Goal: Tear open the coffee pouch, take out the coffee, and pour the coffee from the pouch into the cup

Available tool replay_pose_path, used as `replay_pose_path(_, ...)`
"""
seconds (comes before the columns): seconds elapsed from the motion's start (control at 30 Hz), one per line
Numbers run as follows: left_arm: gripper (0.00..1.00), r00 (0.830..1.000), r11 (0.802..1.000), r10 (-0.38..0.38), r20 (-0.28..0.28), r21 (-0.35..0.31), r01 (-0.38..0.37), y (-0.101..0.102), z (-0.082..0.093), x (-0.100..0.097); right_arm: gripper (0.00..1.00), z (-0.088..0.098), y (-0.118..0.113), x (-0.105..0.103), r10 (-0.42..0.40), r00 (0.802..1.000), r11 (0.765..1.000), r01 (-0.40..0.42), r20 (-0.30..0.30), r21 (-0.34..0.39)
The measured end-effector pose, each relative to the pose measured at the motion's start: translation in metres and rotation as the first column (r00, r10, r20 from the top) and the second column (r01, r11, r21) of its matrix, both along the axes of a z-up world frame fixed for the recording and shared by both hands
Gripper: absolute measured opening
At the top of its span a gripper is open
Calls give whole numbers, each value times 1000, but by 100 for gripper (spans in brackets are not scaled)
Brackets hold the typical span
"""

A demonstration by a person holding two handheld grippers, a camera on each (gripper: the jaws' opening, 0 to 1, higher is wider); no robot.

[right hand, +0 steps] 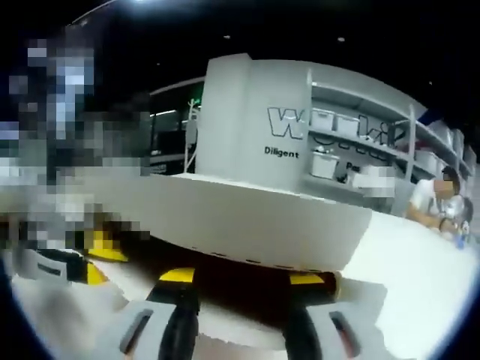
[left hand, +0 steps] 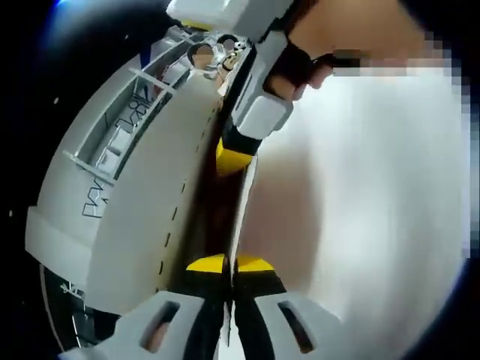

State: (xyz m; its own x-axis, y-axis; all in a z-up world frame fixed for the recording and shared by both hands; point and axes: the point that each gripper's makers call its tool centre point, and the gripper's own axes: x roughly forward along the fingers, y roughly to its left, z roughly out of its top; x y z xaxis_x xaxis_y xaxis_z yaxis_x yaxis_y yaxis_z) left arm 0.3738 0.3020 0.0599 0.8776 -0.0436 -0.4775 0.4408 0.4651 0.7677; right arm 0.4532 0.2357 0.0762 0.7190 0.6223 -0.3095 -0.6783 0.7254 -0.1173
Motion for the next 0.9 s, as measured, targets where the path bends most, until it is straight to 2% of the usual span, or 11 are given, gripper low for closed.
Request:
replay_pose_path(0.13, 4, 1000, 1000, -8, 1, 8, 8, -4, -3, 4, 48, -5, -5, 1, -34, 999, 999, 34, -2, -9)
replay_pose_path(0.27, 5, 1000, 1000, -20, -2, 14, 20, -10, -8, 8, 52, -11, -3, 1, -34, 999, 999, 34, -17, -14)
replay_pose_path(0.43, 5, 1000, 1000, -20, 1, 22, 20, -7, -11, 13, 51, -16, 0, 1, 7, 998, 1000, -7, -57, 14)
replay_pose_path(0.53, 5, 1000, 1000, -17, -3, 23, 17, -8, -12, 13, 49, -21, 7, -4, 60, 995, 998, -59, -79, 21)
replay_pose_path(0.67, 5, 1000, 1000, -17, -6, 16, 17, -6, -12, 12, 38, -21, 10, -11, 102, 991, 994, -99, -89, 43)
replay_pose_path(0.73, 5, 1000, 1000, -14, -9, 20, 14, -5, -13, 12, 26, -20, 11, -13, 118, 989, 992, -114, -93, 54)
replay_pose_path(0.9, 5, 1000, 1000, -12, -8, 12, 12, -4, -11, 8, 5, -14, 11, -15, 159, 983, 984, -150, -95, 97)
